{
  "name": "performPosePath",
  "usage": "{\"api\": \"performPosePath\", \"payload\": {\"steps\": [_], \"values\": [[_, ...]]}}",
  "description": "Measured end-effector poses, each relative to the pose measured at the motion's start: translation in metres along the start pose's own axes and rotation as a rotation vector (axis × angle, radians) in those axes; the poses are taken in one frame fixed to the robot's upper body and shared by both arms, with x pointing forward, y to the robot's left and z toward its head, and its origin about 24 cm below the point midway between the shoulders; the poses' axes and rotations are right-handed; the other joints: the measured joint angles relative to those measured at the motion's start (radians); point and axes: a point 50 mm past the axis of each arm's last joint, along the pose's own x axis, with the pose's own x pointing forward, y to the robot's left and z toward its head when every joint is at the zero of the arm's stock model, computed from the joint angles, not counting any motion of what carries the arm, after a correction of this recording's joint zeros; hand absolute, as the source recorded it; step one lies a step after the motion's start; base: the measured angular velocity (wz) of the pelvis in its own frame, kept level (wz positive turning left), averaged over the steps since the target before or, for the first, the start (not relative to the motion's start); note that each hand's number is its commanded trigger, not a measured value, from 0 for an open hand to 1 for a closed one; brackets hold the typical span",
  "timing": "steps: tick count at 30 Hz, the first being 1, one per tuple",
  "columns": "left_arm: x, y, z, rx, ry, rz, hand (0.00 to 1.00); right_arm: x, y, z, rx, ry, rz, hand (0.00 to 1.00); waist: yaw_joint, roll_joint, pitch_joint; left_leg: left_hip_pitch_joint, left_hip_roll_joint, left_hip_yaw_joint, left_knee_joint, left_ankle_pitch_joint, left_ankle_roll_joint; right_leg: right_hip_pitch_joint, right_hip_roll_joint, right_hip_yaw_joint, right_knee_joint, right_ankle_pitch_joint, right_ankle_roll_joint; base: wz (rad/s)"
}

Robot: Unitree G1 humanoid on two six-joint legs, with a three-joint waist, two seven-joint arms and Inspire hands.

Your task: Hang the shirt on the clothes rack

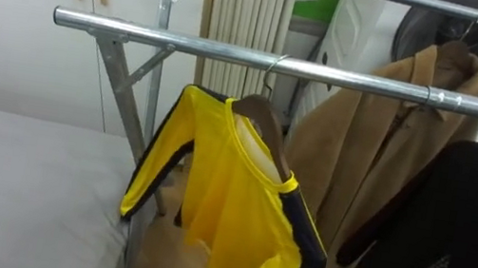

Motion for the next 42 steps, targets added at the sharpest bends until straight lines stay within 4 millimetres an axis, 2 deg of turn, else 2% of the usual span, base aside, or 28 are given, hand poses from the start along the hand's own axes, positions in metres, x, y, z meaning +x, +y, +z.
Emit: {"api": "performPosePath", "payload": {"steps": [6,11,18,25,28,34,39,42], "values": [[0.000,-0.004,0.000,0.025,0.003,-0.007,0.00,-0.003,0.000,-0.029,-0.012,0.105,0.035,0.00,0.001,0.020,-0.0003,0.010,-0.001,0.001,-0.003,0.001,-0.001,0.001,0.000,0.001,0.003,-0.001,0.000,0.00],[0.001,-0.011,0.001,0.034,0.005,-0.023,0.00,-0.010,0.004,-0.057,-0.001,0.207,0.075,0.00,-0.001,0.046,-0.0021,0.012,-0.001,0.003,-0.006,0.000,-0.002,-0.001,0.004,0.010,0.004,-0.002,-0.001,-0.05],[0.002,-0.019,0.003,0.066,0.007,-0.039,0.00,-0.017,0.015,-0.079,0.043,0.311,0.158,0.00,0.000,0.057,-0.0030,0.015,-0.003,0.002,-0.008,0.000,-0.002,0.000,0.004,0.014,0.004,-0.002,-0.001,-0.01],[0.002,-0.023,0.005,0.082,0.013,-0.053,0.00,-0.018,0.022,-0.087,0.138,0.388,0.201,0.00,0.000,0.053,-0.0044,0.002,-0.003,-0.006,-0.009,0.000,-0.001,-0.001,0.000,0.007,0.000,-0.003,-0.002,0.02],[0.001,-0.024,0.007,0.102,0.011,-0.052,0.00,-0.019,0.021,-0.089,0.142,0.412,0.206,0.00,0.000,0.058,-0.0070,0.001,-0.003,-0.014,-0.007,-0.001,0.000,0.006,-0.002,-0.004,-0.012,-0.002,-0.002,0.10],[0.001,-0.024,0.012,0.130,0.015,-0.048,0.00,-0.019,0.019,-0.088,0.098,0.431,0.218,0.00,0.003,0.064,-0.0064,0.002,-0.004,-0.041,0.004,0.000,0.000,0.017,-0.011,-0.032,-0.014,-0.005,-0.003,0.12],[0.000,-0.025,0.016,0.142,0.003,-0.046,0.00,-0.014,0.017,-0.077,-0.024,0.394,0.241,0.00,0.021,0.069,-0.0038,-0.002,-0.005,-0.061,0.013,0.000,0.000,0.029,-0.023,-0.065,-0.005,-0.019,-0.008,0.15],[-0.001,-0.026,0.026,0.166,-0.021,-0.045,0.00,-0.005,0.027,-0.057,-0.170,0.329,0.287,0.00,0.029,0.073,-0.0053,-0.039,-0.008,-0.087,0.042,-0.004,0.001,-0.001,-0.031,-0.072,0.028,-0.034,-0.004,0.21]]}}
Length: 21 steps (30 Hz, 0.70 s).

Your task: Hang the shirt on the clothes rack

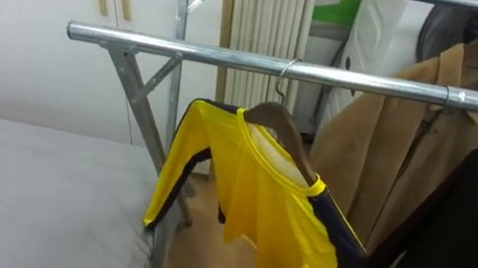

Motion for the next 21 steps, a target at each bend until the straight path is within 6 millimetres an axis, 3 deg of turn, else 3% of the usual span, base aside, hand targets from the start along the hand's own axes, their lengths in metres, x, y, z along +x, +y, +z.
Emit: {"api": "performPosePath", "payload": {"steps": [2,8,9,12,13,14,15,17,18,19,21], "values": [[-0.001,0.001,0.010,0.025,-0.025,0.005,0.00,0.003,0.006,0.029,-0.174,-0.052,0.007,0.00,0.006,0.010,0.0012,-0.034,0.000,-0.019,0.021,-0.003,0.000,-0.019,-0.004,-0.027,0.017,-0.003,-0.008,0.23],[-0.003,0.000,0.021,0.034,-0.086,0.027,0.00,0.003,0.007,0.050,-0.401,-0.066,-0.017,0.00,0.050,0.023,-0.0024,-0.077,-0.001,-0.092,0.041,0.005,-0.009,-0.019,-0.036,-0.127,0.042,-0.030,-0.027,0.45],[-0.004,0.000,0.026,0.047,-0.103,0.030,0.00,0.003,0.007,0.052,-0.438,-0.068,-0.022,0.00,0.049,0.025,-0.0025,-0.101,-0.001,-0.105,0.060,0.011,-0.010,-0.018,-0.044,-0.165,0.043,-0.038,-0.032,0.93],[-0.008,0.002,0.042,0.082,-0.157,0.045,0.00,0.003,0.005,0.053,-0.499,-0.050,-0.035,0.00,0.050,0.023,-0.0033,-0.156,0.004,-0.037,0.075,0.058,-0.005,-0.005,-0.075,-0.286,0.027,-0.053,-0.041,1.21],[-0.010,0.003,0.051,0.091,-0.193,0.052,0.00,0.003,0.004,0.054,-0.528,-0.036,-0.043,0.00,0.052,0.015,-0.0064,-0.166,0.014,0.036,0.081,0.079,0.006,0.009,-0.087,-0.342,0.005,-0.055,-0.048,1.63],[-0.012,0.002,0.058,0.099,-0.213,0.049,0.00,0.003,0.001,0.053,-0.540,-0.021,-0.053,0.00,0.050,0.021,-0.0027,-0.169,0.043,0.152,0.148,0.057,0.035,0.033,-0.093,-0.401,-0.009,-0.063,-0.060,1.40],[-0.013,0.003,0.061,0.103,-0.219,0.050,0.00,0.002,0.000,0.052,-0.546,-0.012,-0.059,0.00,0.049,0.021,-0.0018,-0.169,0.056,0.204,0.186,0.041,0.048,0.043,-0.096,-0.432,-0.009,-0.068,-0.058,1.41],[-0.015,0.005,0.067,0.109,-0.239,0.055,0.00,0.002,-0.003,0.054,-0.602,0.011,-0.081,0.00,0.049,0.034,0.0027,-0.143,0.098,0.318,0.320,-0.020,0.068,0.080,-0.102,-0.538,-0.006,-0.094,-0.053,1.37],[-0.015,0.006,0.068,0.110,-0.246,0.056,0.00,0.002,-0.004,0.053,-0.608,0.020,-0.086,0.00,0.047,0.036,0.0028,-0.128,0.101,0.335,0.333,-0.027,0.074,0.091,-0.105,-0.566,-0.005,-0.100,-0.052,1.46],[-0.016,0.007,0.070,0.115,-0.254,0.059,0.00,0.001,-0.006,0.052,-0.615,0.035,-0.093,0.00,0.047,0.040,0.0041,-0.094,0.098,0.361,0.341,-0.041,0.071,0.108,-0.111,-0.625,-0.005,-0.111,-0.046,1.52],[-0.018,0.009,0.073,0.125,-0.269,0.067,0.00,0.001,-0.007,0.051,-0.629,0.051,-0.101,0.00,0.044,0.043,0.0050,-0.060,0.082,0.366,0.317,-0.061,0.060,0.119,-0.115,-0.706,-0.003,-0.122,-0.040,1.50]]}}
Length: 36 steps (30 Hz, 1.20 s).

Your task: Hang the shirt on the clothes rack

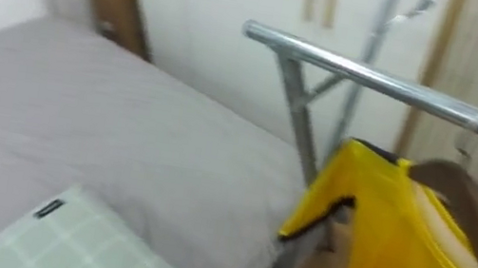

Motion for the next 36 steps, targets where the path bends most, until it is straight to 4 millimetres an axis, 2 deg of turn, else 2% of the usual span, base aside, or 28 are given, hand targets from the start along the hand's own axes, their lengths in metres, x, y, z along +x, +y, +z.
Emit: {"api": "performPosePath", "payload": {"steps": [2,3,5,6,7,8,9,10,11,12,13,14,15,16,17,18,19,23,27,32,36], "values": [[0.000,0.000,0.001,0.003,-0.004,0.003,0.00,0.000,0.000,0.000,-0.032,0.006,0.002,0.00,0.003,-0.003,0.0019,0.039,-0.041,-0.007,-0.096,-0.011,-0.016,0.005,-0.015,-0.106,0.016,-0.009,0.005,1.37],[0.000,0.000,0.001,0.003,-0.004,0.002,0.00,0.000,0.000,-0.001,-0.032,0.008,0.003,0.00,0.003,-0.004,0.0025,0.050,-0.050,-0.007,-0.121,-0.012,-0.015,0.005,-0.019,-0.133,0.021,-0.011,0.008,1.33],[0.000,-0.001,0.000,0.001,-0.003,0.001,0.00,0.000,0.000,-0.004,-0.026,0.020,0.003,0.00,0.001,-0.008,0.0028,0.071,-0.101,-0.022,-0.226,-0.014,-0.008,0.003,-0.047,-0.225,0.069,-0.016,0.017,1.32],[0.000,-0.001,0.000,0.001,-0.003,0.001,0.00,0.000,-0.001,-0.005,-0.020,0.021,0.001,0.00,-0.002,-0.010,0.0028,0.077,-0.113,-0.028,-0.252,-0.013,0.000,0.002,-0.057,-0.235,0.093,-0.019,0.023,1.35],[0.000,-0.001,-0.003,0.001,0.007,-0.001,0.00,0.000,-0.001,-0.005,-0.007,0.020,-0.002,0.00,-0.006,-0.016,0.0011,0.087,-0.115,-0.044,-0.289,-0.013,-0.002,-0.004,-0.082,-0.236,0.148,-0.025,0.033,1.43],[0.000,0.002,-0.005,0.002,0.015,0.005,0.00,0.000,-0.001,-0.003,0.000,0.009,-0.006,0.00,-0.019,-0.030,-0.0003,0.080,-0.114,-0.062,-0.297,-0.014,-0.006,-0.014,-0.104,-0.194,0.196,-0.025,0.033,1.42],[0.000,0.004,-0.006,0.002,0.018,0.011,0.00,0.000,-0.002,-0.002,0.002,0.001,-0.008,0.00,-0.020,-0.045,0.0037,0.079,-0.117,-0.080,-0.296,-0.012,-0.003,-0.018,-0.109,-0.144,0.211,-0.025,0.034,1.26],[0.000,0.009,-0.010,0.002,0.023,0.022,0.00,0.000,0.001,0.000,0.007,-0.015,-0.001,0.00,-0.018,-0.061,-0.0006,0.076,-0.128,-0.126,-0.296,-0.009,0.009,-0.028,-0.109,-0.016,0.228,-0.025,0.034,1.14],[-0.001,0.011,-0.014,0.000,0.035,0.026,0.00,0.001,0.006,0.002,0.009,-0.029,0.010,0.00,-0.019,-0.076,-0.0059,0.076,-0.137,-0.174,-0.294,-0.004,0.023,-0.031,-0.103,0.088,0.241,-0.015,0.034,1.12],[-0.001,0.012,-0.017,-0.001,0.043,0.026,0.00,0.001,0.009,0.003,0.012,-0.031,0.016,0.00,-0.019,-0.078,-0.0081,0.077,-0.139,-0.201,-0.293,-0.002,0.028,-0.031,-0.096,0.138,0.247,-0.008,0.040,1.26],[-0.001,0.013,-0.022,-0.001,0.058,0.029,0.00,0.001,0.013,0.002,0.026,-0.031,0.026,0.00,-0.021,-0.080,-0.0135,0.081,-0.141,-0.261,-0.288,0.000,0.038,-0.033,-0.074,0.236,0.241,0.004,0.045,1.28],[-0.001,0.015,-0.023,-0.006,0.061,0.039,0.00,0.002,0.017,0.002,0.034,-0.032,0.035,0.00,-0.020,-0.085,-0.0161,0.075,-0.141,-0.313,-0.278,0.000,0.044,-0.032,-0.048,0.342,0.198,0.015,0.065,1.26],[-0.001,0.015,-0.024,-0.016,0.062,0.042,0.00,0.002,0.018,0.002,0.038,-0.033,0.037,0.00,-0.019,-0.085,-0.0160,0.073,-0.141,-0.336,-0.277,0.001,0.046,-0.032,-0.038,0.386,0.164,0.021,0.073,1.19],[-0.001,0.015,-0.026,-0.029,0.068,0.045,0.00,0.002,0.019,0.004,0.051,-0.039,0.039,0.00,-0.021,-0.084,-0.0163,0.068,-0.143,-0.380,-0.277,0.005,0.051,-0.032,-0.022,0.453,0.082,0.052,0.089,1.09],[-0.002,0.017,-0.030,-0.043,0.078,0.050,0.00,0.002,0.021,0.005,0.066,-0.046,0.045,0.00,-0.020,-0.090,-0.0156,0.065,-0.149,-0.417,-0.278,0.007,0.052,-0.029,-0.011,0.521,-0.007,0.119,0.093,1.04],[-0.002,0.018,-0.033,-0.057,0.084,0.053,0.00,0.002,0.023,0.005,0.078,-0.047,0.051,0.00,-0.020,-0.095,-0.0177,0.065,-0.154,-0.434,-0.277,0.007,0.052,-0.023,-0.005,0.551,-0.043,0.154,0.114,1.05],[-0.002,0.019,-0.038,-0.078,0.098,0.055,0.00,0.002,0.027,0.002,0.098,-0.040,0.057,0.00,-0.025,-0.094,-0.0239,0.067,-0.162,-0.475,-0.281,0.008,0.050,0.009,0.002,0.562,-0.061,0.162,0.128,0.91],[-0.003,0.019,-0.048,-0.105,0.127,0.055,0.00,0.002,0.026,0.001,0.104,-0.044,0.054,0.00,-0.001,-0.088,-0.0196,0.056,-0.161,-0.531,-0.285,0.012,0.041,0.041,0.014,0.546,-0.098,0.165,0.129,0.46],[-0.003,0.015,-0.051,-0.123,0.130,0.050,0.00,0.002,0.025,0.002,0.112,-0.049,0.043,0.00,0.007,-0.085,-0.0141,0.046,-0.161,-0.544,-0.287,0.013,0.038,0.040,0.016,0.549,-0.111,0.164,0.130,0.11],[-0.003,0.013,-0.052,-0.141,0.129,0.046,0.00,0.002,0.026,0.003,0.114,-0.070,0.047,0.00,0.006,-0.087,-0.0111,0.046,-0.161,-0.555,-0.295,0.014,0.037,0.038,0.020,0.585,-0.111,0.162,0.130,0.02],[-0.003,0.016,-0.043,-0.129,0.090,0.057,0.00,0.002,0.028,0.000,0.151,-0.075,0.056,0.00,0.005,-0.091,-0.0093,0.046,-0.161,-0.566,-0.296,0.016,0.034,0.044,0.021,0.583,-0.112,0.152,0.130,0.09]]}}
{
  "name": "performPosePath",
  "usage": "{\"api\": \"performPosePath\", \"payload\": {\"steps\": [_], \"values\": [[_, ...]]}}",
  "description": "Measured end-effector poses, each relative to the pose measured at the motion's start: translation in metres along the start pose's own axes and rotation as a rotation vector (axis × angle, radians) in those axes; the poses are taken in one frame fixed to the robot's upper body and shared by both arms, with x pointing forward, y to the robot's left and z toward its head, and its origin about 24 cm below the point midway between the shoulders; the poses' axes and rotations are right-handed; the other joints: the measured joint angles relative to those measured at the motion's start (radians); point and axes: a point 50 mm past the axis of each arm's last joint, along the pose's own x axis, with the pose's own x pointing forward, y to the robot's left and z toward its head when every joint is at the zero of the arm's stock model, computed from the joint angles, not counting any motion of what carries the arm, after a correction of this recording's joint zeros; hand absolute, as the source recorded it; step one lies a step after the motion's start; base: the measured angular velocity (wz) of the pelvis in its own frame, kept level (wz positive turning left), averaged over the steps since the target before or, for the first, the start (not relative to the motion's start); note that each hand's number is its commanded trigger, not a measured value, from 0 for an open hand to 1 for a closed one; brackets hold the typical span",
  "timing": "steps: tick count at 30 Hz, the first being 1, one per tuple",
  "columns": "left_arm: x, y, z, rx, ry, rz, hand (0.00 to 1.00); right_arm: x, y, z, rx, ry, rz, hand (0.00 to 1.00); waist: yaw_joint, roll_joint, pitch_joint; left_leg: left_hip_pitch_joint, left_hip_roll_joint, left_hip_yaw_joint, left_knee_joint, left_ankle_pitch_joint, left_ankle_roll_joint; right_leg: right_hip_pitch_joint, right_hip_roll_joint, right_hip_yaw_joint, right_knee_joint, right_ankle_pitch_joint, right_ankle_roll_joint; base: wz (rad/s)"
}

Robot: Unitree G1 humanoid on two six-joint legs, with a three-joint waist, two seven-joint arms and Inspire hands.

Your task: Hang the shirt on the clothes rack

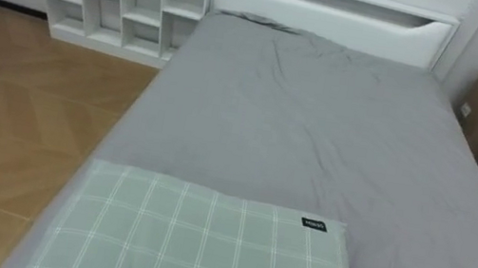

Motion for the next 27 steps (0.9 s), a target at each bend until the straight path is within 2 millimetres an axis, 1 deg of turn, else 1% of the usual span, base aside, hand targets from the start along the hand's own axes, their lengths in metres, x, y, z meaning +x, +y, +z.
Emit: {"api": "performPosePath", "payload": {"steps": [1,3,4,6,7,9,11,14,17,19,24,27], "values": [[0.000,0.001,0.003,0.011,-0.012,0.004,0.00,0.000,0.001,-0.002,0.020,0.000,0.003,0.00,0.000,-0.002,0.0022,0.001,0.001,-0.007,0.001,0.000,-0.002,0.007,0.003,-0.001,-0.005,-0.002,-0.001,0.19],[-0.001,0.004,0.011,0.033,-0.036,0.018,0.00,0.000,0.003,-0.007,0.060,0.009,0.014,0.00,-0.003,-0.008,0.0040,0.001,0.003,-0.015,0.004,-0.001,-0.008,0.020,0.008,-0.002,-0.017,-0.005,-0.006,0.17],[-0.002,0.005,0.015,0.038,-0.054,0.025,0.00,0.000,0.004,-0.009,0.081,0.017,0.018,0.00,-0.001,-0.009,0.0053,-0.001,0.008,-0.016,0.012,-0.004,-0.014,0.022,0.012,-0.003,-0.016,-0.010,-0.010,0.00],[-0.002,0.006,0.019,0.046,-0.071,0.031,0.00,0.000,0.005,-0.010,0.105,0.020,0.022,0.00,0.000,-0.009,0.0052,-0.003,0.017,-0.017,0.017,-0.009,-0.022,0.022,0.022,-0.002,-0.015,-0.012,-0.014,0.00],[-0.002,0.006,0.022,0.048,-0.077,0.037,0.00,0.000,0.005,-0.011,0.134,0.018,0.024,0.00,-0.005,-0.009,0.0052,-0.004,0.019,-0.019,0.017,-0.009,-0.026,0.022,0.024,-0.002,-0.015,-0.015,-0.019,0.00],[-0.002,0.004,0.022,0.046,-0.078,0.044,0.00,0.000,0.005,-0.012,0.191,0.019,0.028,0.00,-0.011,-0.003,0.0044,-0.004,0.021,-0.023,0.018,-0.008,-0.030,0.023,0.026,-0.003,-0.016,-0.019,-0.023,0.02],[-0.002,0.001,0.021,0.039,-0.076,0.048,0.00,-0.001,0.007,-0.018,0.293,0.021,0.035,0.00,-0.023,0.002,0.0045,-0.003,0.022,-0.023,0.013,-0.006,-0.035,0.023,0.026,-0.009,-0.017,-0.023,-0.024,0.00],[-0.001,0.000,0.020,0.036,-0.074,0.054,0.00,-0.002,0.008,-0.024,0.351,0.029,0.044,0.00,-0.025,0.003,0.0046,0.000,0.022,-0.019,0.009,-0.003,-0.039,0.022,0.027,-0.006,-0.020,-0.026,-0.026,-0.05],[-0.001,0.000,0.020,0.032,-0.074,0.056,0.00,-0.003,0.010,-0.038,0.469,0.047,0.059,0.00,-0.032,0.005,0.0034,0.003,0.021,-0.015,0.007,-0.001,-0.041,0.029,0.028,-0.001,-0.034,-0.026,-0.026,-0.04],[-0.001,0.000,0.020,0.032,-0.075,0.057,0.00,-0.004,0.012,-0.043,0.509,0.056,0.056,0.00,-0.034,0.007,0.0023,0.004,0.021,-0.013,0.008,0.000,-0.041,0.029,0.028,0.000,-0.033,-0.026,-0.026,0.00],[-0.001,0.000,0.021,0.045,-0.083,0.072,0.00,-0.004,0.013,-0.045,0.538,0.055,0.053,0.00,-0.039,0.010,0.0008,0.006,0.021,-0.012,0.006,0.000,-0.041,0.030,0.028,0.001,-0.030,-0.026,-0.026,0.00],[-0.001,-0.001,0.021,0.050,-0.081,0.072,0.00,-0.004,0.013,-0.044,0.534,0.054,0.055,0.00,-0.030,0.009,0.0003,0.024,0.021,0.001,-0.021,0.010,-0.042,0.030,0.028,0.015,-0.029,-0.026,-0.026,-0.10]]}}
